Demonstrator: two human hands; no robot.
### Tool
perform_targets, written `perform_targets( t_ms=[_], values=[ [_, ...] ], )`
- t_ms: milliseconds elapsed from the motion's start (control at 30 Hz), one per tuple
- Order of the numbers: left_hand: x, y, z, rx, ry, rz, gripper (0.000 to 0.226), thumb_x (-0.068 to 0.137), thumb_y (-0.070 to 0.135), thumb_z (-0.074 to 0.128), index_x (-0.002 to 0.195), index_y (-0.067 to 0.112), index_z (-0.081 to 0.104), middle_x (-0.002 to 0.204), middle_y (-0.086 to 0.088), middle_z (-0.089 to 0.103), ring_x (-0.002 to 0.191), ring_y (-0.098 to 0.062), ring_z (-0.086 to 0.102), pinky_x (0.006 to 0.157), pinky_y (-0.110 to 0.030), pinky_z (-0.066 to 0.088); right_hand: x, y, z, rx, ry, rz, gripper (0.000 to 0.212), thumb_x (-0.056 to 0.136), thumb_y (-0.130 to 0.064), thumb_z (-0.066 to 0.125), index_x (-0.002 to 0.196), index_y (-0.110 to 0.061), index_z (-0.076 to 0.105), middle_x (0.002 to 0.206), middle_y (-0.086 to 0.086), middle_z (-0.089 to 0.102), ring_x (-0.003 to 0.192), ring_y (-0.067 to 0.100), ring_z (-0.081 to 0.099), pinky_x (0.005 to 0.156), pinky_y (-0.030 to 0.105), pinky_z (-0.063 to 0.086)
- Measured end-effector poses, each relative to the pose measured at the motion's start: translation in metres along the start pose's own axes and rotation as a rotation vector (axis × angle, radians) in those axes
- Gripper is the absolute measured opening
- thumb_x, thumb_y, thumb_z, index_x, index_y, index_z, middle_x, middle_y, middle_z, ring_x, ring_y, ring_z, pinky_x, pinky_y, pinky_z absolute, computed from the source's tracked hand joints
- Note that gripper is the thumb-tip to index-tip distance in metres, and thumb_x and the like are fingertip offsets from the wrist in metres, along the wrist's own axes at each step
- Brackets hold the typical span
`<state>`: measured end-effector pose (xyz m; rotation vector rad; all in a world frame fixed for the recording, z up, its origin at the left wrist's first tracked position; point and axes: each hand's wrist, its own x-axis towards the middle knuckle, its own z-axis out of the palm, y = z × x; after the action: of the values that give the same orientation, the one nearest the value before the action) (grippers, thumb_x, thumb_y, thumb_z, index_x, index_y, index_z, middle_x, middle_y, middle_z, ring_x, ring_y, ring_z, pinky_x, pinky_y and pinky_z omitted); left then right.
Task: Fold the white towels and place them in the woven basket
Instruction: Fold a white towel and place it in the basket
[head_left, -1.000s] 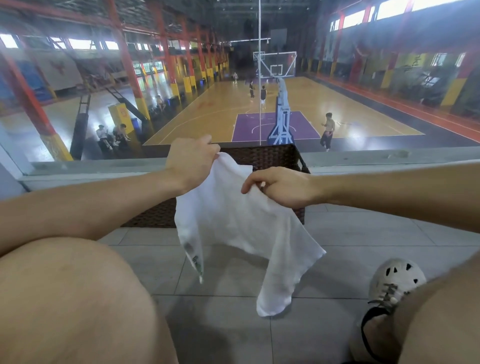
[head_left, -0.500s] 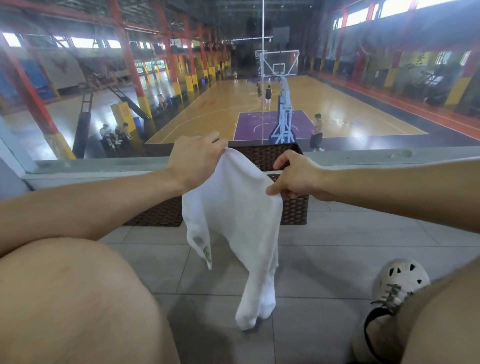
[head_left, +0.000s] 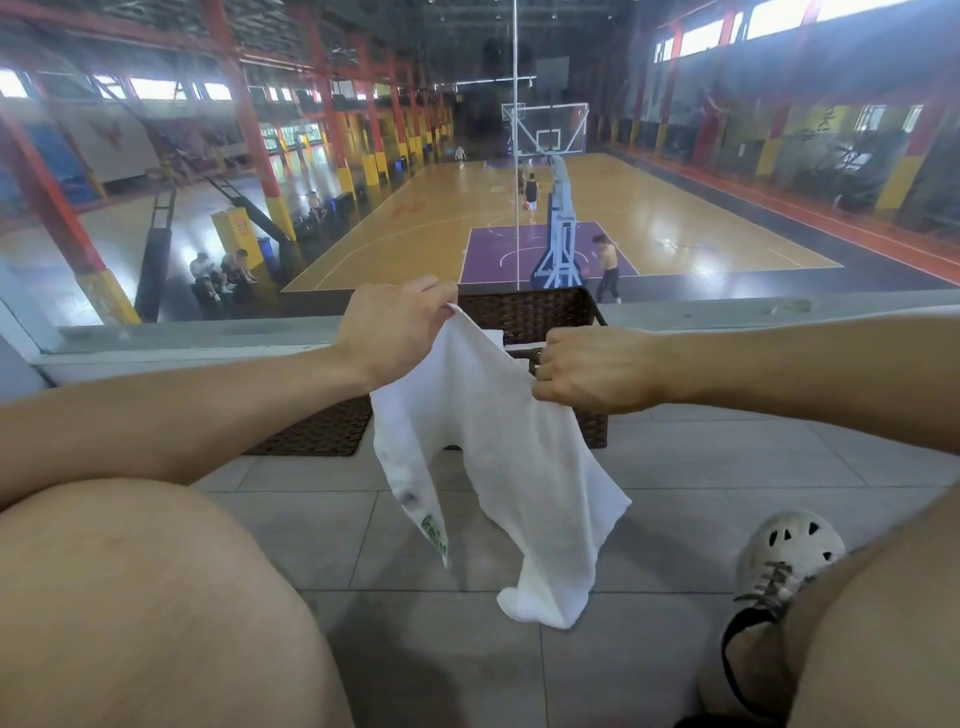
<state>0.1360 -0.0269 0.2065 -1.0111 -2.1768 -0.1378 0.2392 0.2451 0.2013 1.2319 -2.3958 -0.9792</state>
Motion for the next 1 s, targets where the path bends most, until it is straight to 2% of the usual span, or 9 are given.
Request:
perform_targets(
  t_ms=[133,233,333,433,533,733,833,933,1000],
  values=[
    [-0.004,-0.004,0.002,-0.092,-0.082,-0.091,0.016,0.109,0.039,0.050,0.104,0.031,0.063,0.094,0.009,0.069,0.083,-0.023,0.065,0.068,-0.044,0.056,-0.001,0.006,-0.009,-0.037,0.169,-0.059,0.011,0.091,-0.009,0.066,0.082,-0.015,0.065,0.122,0.017,0.058,0.116,0.036,0.054,0.093,0.048,0.043],
    [-0.007,-0.006,0.006,-0.186,-0.206,-0.164,0.015,0.108,0.037,0.057,0.104,0.031,0.070,0.099,0.011,0.073,0.092,-0.020,0.066,0.078,-0.044,0.056,0.004,-0.002,-0.015,0.141,0.089,0.077,0.007,0.094,-0.028,0.066,0.090,-0.023,0.068,0.167,0.026,0.031,0.159,0.038,0.025,0.123,0.060,0.027],
    [-0.008,-0.009,0.009,-0.329,-0.292,-0.284,0.014,0.105,0.034,0.065,0.101,0.027,0.077,0.094,0.007,0.076,0.089,-0.020,0.068,0.081,-0.040,0.056,0.010,-0.012,-0.021,0.587,0.090,0.423,0.016,0.092,-0.032,0.066,0.082,-0.020,0.062,0.119,0.006,0.069,0.115,0.026,0.065,0.095,0.042,0.053],
    [-0.007,-0.004,0.013,-0.468,-0.342,-0.335,0.008,0.103,0.027,0.071,0.104,0.022,0.066,0.084,0.006,0.072,0.076,-0.008,0.063,0.076,-0.032,0.052,0.019,-0.009,-0.029,0.822,0.187,0.720,0.020,0.085,-0.032,0.072,0.075,-0.019,0.060,0.070,-0.006,0.061,0.070,0.013,0.058,0.064,0.038,0.051],
    [-0.007,0.006,0.014,-0.506,-0.397,-0.262,0.019,0.103,0.015,0.066,0.100,0.024,0.049,0.073,0.004,0.067,0.062,-0.011,0.054,0.069,-0.031,0.046,0.024,-0.003,-0.035,0.804,0.214,0.840,0.018,0.083,-0.024,0.072,0.071,-0.018,0.059,0.068,-0.002,0.059,0.068,0.019,0.058,0.058,0.036,0.046],
    [-0.007,0.016,0.019,-0.429,-0.443,-0.173,0.042,0.087,0.001,0.052,0.075,0.034,0.073,0.085,0.009,0.071,0.078,-0.011,0.062,0.074,-0.038,0.052,0.024,0.012,-0.036,0.663,0.154,0.822,0.024,0.087,-0.018,0.069,0.073,-0.025,0.050,0.071,-0.003,0.057,0.071,0.020,0.055,0.061,0.039,0.051],
    [-0.005,0.026,0.019,-0.527,-0.418,-0.231,0.017,0.094,0.029,0.069,0.099,0.035,0.083,0.089,0.013,0.069,0.080,-0.007,0.064,0.079,-0.036,0.055,0.021,0.011,-0.040,0.626,0.209,0.809,0.016,0.090,-0.025,0.069,0.079,-0.024,0.058,0.074,-0.002,0.061,0.077,0.023,0.058,0.075,0.044,0.057],
    [-0.005,0.039,0.020,-0.566,-0.450,-0.289,0.048,0.078,0.070,0.082,0.109,0.034,0.081,0.096,0.016,0.067,0.088,-0.008,0.066,0.079,-0.032,0.056,0.019,0.011,-0.042,0.606,0.289,0.807,0.018,0.089,-0.030,0.068,0.078,-0.027,0.054,0.067,-0.005,0.058,0.067,0.015,0.051,0.083,0.052,0.057],
    [-0.004,0.044,0.026,-0.510,-0.394,-0.284,0.050,0.070,0.069,0.089,0.104,0.034,0.080,0.092,0.014,0.064,0.085,-0.006,0.062,0.074,-0.028,0.049,0.017,0.011,-0.044,0.628,0.332,0.810,0.020,0.088,-0.032,0.067,0.078,-0.026,0.052,0.065,-0.005,0.056,0.064,0.014,0.049,0.082,0.051,0.056]
  ],
)
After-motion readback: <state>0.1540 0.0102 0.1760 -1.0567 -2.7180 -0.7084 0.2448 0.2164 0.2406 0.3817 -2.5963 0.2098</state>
